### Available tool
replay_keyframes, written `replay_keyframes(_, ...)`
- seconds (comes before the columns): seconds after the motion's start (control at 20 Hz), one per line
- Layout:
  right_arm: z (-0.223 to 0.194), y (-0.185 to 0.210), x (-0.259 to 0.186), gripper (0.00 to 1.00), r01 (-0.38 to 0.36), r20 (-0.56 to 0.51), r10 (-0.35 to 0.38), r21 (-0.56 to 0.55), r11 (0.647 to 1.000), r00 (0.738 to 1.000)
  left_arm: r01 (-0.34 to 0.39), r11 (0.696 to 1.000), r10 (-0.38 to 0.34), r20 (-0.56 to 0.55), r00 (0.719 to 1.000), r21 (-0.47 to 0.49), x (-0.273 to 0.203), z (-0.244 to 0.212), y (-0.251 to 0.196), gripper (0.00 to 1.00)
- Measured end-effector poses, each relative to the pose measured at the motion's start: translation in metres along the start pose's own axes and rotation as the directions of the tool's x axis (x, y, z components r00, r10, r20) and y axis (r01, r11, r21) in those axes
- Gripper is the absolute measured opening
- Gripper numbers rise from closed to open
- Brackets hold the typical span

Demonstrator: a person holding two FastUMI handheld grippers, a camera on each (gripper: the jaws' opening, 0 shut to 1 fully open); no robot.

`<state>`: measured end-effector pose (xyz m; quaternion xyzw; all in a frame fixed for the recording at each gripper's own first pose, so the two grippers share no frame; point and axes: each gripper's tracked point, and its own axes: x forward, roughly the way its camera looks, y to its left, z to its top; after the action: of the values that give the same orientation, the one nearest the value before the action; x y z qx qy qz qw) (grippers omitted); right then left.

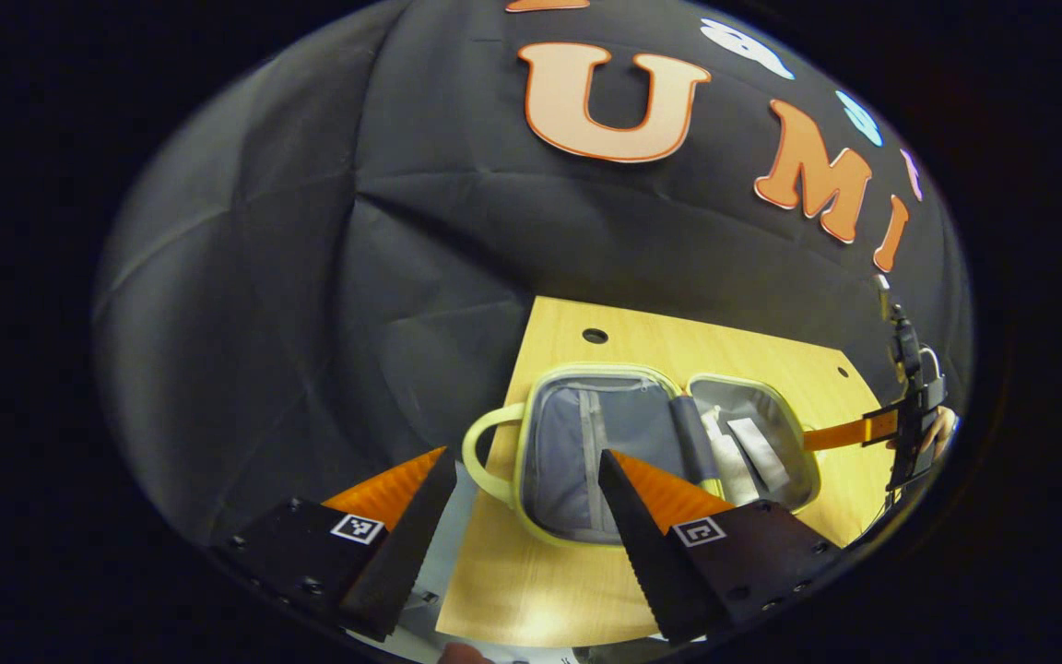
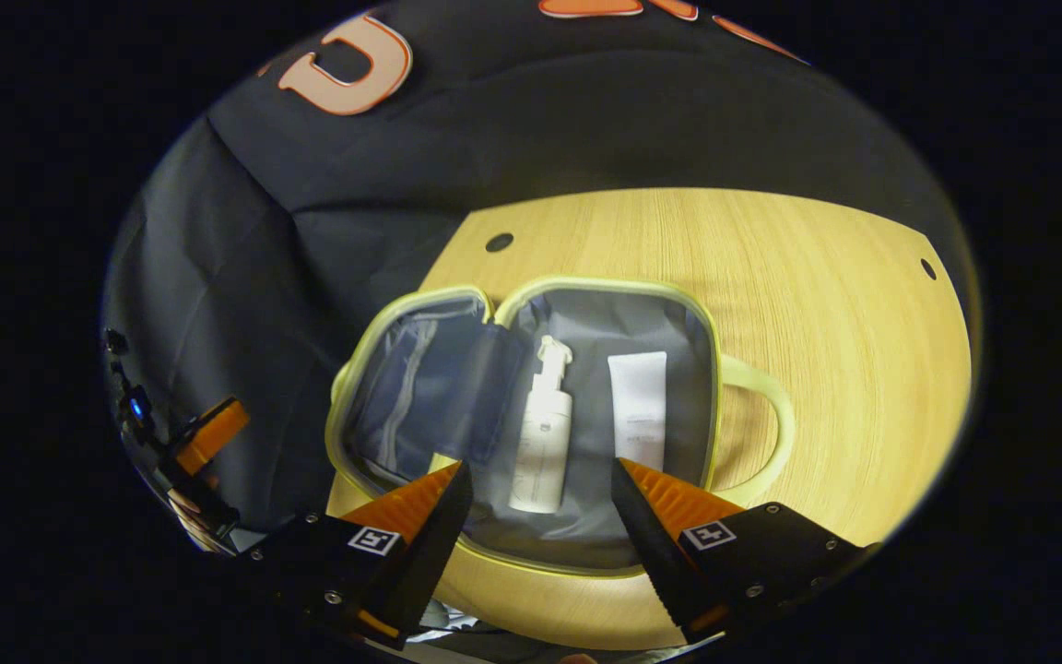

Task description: First open the suitcase, pack the skin care products into it, and then close the suitcase.

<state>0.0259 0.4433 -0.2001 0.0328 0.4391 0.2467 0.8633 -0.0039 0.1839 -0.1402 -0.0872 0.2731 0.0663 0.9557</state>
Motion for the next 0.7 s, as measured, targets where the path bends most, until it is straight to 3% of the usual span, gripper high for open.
replay_keyframes(0.2,0.003,-0.009,-0.019,0.96,0.023,0.023,-0.023,0.001,1.0,0.999,-0.007,0.998,0.01,0.043,0.999,-0.058,0.029,0.009,0.034,0.98)
replay_keyframes(0.4,0.006,-0.027,-0.033,0.96,0.068,0.049,-0.068,0.016,0.998,0.996,0.067,0.983,-0.065,0.018,0.998,-0.173,0.074,-0.006,0.052,0.95)
replay_keyframes(0.7,-0.008,-0.064,-0.041,0.96,0.155,0.017,-0.156,0.059,0.986,0.988,0.147,0.916,-0.177,-0.047,0.983,-0.374,0.137,-0.049,0.064,0.98)
